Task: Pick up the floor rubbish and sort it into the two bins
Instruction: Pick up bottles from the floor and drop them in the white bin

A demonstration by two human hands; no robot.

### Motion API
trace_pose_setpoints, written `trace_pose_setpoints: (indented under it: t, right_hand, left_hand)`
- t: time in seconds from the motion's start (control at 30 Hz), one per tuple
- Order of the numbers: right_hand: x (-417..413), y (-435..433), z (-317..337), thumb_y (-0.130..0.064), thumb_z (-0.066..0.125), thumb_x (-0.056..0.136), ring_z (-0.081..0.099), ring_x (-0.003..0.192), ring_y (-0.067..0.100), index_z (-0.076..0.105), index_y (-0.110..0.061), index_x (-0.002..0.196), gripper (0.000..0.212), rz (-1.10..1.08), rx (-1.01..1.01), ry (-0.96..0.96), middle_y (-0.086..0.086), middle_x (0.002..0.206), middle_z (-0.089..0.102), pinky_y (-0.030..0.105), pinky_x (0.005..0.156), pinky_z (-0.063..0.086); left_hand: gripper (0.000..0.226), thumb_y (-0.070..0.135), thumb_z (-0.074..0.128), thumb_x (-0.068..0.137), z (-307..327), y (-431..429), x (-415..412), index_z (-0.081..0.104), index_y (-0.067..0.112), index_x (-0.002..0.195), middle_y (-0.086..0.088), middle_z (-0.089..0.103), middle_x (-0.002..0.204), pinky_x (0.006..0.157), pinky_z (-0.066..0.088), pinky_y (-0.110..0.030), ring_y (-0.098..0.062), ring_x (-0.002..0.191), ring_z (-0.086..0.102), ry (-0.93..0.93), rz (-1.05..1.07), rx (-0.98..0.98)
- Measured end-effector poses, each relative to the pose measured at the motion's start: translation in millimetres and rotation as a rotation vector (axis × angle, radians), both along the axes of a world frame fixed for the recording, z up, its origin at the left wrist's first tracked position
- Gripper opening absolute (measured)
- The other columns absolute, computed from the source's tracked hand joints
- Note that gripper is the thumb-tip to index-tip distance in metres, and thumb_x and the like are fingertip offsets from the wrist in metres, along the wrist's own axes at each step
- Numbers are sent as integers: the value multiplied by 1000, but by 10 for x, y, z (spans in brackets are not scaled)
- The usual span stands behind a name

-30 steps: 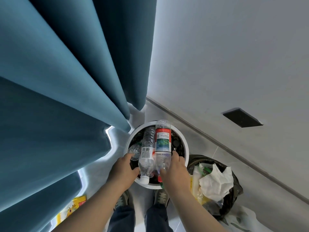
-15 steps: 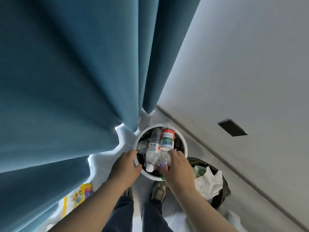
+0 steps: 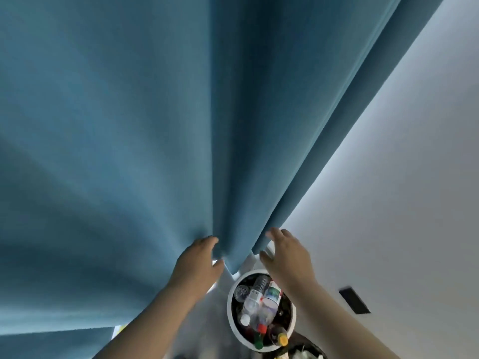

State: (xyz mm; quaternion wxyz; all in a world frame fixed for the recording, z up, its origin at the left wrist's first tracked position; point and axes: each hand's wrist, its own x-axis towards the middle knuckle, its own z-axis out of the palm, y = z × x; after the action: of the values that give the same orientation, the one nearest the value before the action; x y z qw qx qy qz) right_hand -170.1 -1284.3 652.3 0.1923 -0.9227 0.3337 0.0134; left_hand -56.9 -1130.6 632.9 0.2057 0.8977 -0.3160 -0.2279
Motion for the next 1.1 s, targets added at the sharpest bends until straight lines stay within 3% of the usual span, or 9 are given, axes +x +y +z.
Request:
trace_pose_setpoints:
  t: [0.23,0.4,0.53,0.77,1.1]
  right_hand:
    - [348,501,969,-35,58,90,54,117,17,48,-22,133,46,161,-92,-133,-4,128,57,29,91,47]
    - [481,1228,1400,-37,57,91,55,114,16,48,-23,132,44,262,-133,-217,-6,125,56,28,87,45]
    - [527,2001,1500,-37,56,91,54,115,14,48,-24,132,43,305,-156,-248,-7,126,56,26,87,45]
    - [449,3272,1441,-37,58,90,55,115,15,51,-22,131,44,195,-121,-279,-6,127,57,28,87,47]
    - [142,3774,1410,-37,59,89,55,114,14,51,-24,130,43,74,-125,-236,-8,123,58,25,85,46]
  left_hand:
    - [49,34,56,90,953,713,149,44,22,136,1,53,132,100,40,-27,-17,121,52,-116,130,-57]
    - [49,34,57,91,1389,1546,144,45,22,136,3,51,133,101,39,-23,-14,120,52,-163,182,-90]
    - [50,36,55,92,1526,2364,132,42,23,139,5,49,137,102,33,-16,-10,124,49,-224,162,-84]
    - [49,37,52,93,1636,3599,144,40,24,139,6,46,138,104,36,-22,-13,124,47,-212,92,-49]
    - [48,36,54,92,1682,4020,119,42,24,137,6,49,134,102,39,-24,-13,122,50,-213,-10,-81]
